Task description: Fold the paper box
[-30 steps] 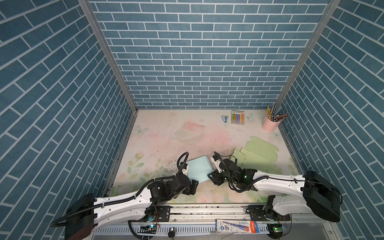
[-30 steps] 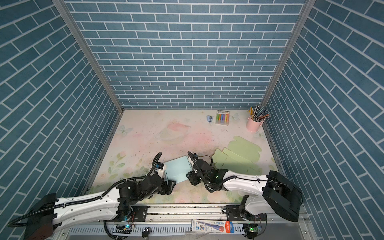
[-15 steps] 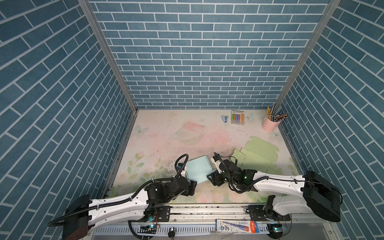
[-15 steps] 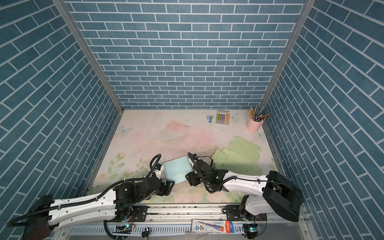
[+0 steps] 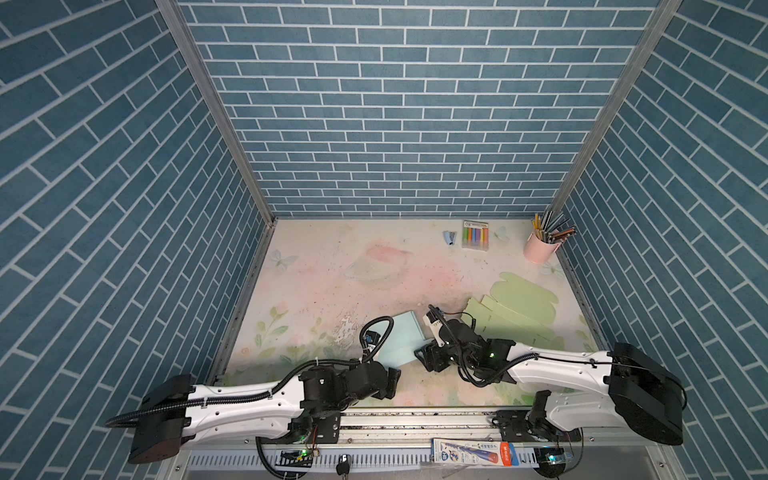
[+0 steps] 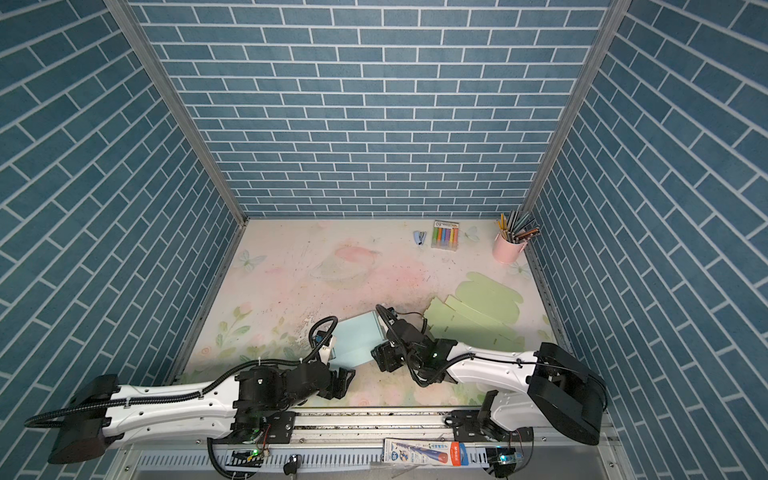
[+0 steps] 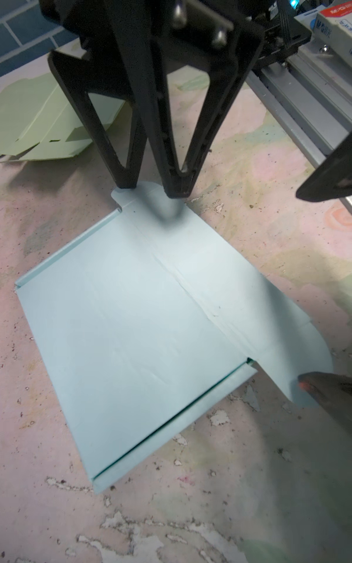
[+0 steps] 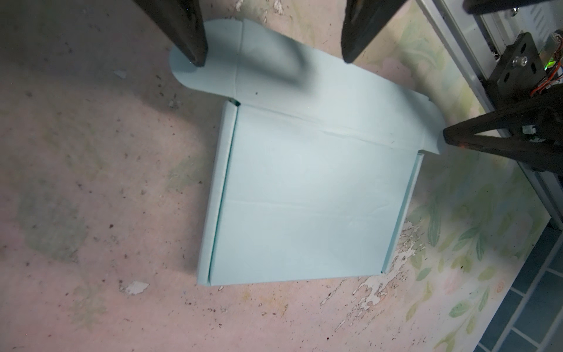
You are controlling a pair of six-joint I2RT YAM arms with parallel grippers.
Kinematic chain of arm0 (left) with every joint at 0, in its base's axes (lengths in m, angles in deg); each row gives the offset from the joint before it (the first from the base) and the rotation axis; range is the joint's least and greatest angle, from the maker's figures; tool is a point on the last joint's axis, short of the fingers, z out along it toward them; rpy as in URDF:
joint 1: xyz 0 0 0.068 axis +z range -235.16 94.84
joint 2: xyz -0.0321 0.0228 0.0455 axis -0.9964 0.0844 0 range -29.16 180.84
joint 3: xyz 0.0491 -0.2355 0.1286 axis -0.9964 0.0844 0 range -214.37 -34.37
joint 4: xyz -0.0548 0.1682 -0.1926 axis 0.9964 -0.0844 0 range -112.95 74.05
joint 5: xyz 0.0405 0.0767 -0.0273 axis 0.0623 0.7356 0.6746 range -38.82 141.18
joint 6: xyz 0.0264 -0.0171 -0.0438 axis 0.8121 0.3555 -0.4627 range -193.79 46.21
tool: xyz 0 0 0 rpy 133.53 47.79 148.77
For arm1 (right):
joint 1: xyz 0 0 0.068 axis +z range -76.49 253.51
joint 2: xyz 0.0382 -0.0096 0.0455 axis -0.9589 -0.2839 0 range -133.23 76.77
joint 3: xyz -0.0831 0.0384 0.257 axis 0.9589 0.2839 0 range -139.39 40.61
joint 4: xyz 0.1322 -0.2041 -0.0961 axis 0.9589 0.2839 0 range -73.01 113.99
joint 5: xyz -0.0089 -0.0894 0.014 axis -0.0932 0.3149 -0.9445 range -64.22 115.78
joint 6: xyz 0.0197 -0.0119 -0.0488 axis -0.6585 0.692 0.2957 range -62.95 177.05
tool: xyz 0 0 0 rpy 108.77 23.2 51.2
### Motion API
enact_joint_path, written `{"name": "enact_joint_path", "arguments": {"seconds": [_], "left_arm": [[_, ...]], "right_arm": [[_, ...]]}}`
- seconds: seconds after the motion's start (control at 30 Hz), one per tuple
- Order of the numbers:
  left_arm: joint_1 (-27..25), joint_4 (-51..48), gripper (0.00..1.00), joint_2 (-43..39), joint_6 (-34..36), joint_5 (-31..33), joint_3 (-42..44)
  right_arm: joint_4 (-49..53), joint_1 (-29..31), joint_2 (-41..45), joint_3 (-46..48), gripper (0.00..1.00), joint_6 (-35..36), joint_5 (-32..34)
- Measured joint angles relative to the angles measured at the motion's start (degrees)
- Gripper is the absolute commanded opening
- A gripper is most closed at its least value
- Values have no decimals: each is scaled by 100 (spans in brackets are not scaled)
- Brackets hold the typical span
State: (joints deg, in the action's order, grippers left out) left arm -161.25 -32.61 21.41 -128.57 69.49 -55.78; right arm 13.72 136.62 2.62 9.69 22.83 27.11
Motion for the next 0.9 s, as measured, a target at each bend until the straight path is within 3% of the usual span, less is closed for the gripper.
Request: {"name": "enact_joint_path", "arguments": {"seconds": [0.47, 0.9], "left_arm": [[55, 341, 87, 31, -118, 50, 168], [778, 800, 87, -221, 168, -260, 634]], "right_arm": [[4, 0, -376, -48, 73, 15, 2], [0, 0, -442, -118, 70, 17, -94]]}}
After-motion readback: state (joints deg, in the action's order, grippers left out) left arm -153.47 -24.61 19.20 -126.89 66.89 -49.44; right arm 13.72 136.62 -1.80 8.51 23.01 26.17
